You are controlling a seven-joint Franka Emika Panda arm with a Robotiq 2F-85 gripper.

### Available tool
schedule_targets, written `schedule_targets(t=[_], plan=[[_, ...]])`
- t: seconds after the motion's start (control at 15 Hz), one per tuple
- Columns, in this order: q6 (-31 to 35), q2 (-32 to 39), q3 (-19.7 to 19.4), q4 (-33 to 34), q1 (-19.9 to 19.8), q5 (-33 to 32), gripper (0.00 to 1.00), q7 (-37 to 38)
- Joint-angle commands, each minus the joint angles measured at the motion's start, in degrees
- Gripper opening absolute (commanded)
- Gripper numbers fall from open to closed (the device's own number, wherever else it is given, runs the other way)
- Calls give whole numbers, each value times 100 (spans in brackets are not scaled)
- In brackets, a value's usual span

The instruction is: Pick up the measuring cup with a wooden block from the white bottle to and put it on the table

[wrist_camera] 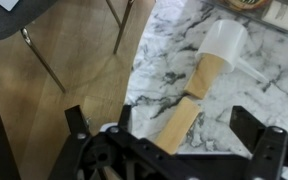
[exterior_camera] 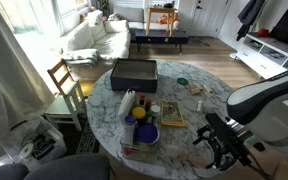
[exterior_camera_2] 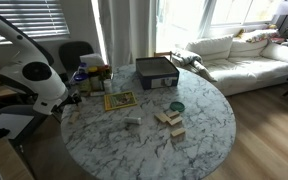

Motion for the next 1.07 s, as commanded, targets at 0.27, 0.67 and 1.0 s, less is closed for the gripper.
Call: schedule_targets(t=[0.27,0.67,1.0], plan=[[116,908,154,768,98,712,100,6],[238,1569,71,1305,38,1172,71,-97],[376,1942,-2,1583,23,1284,76,-93]])
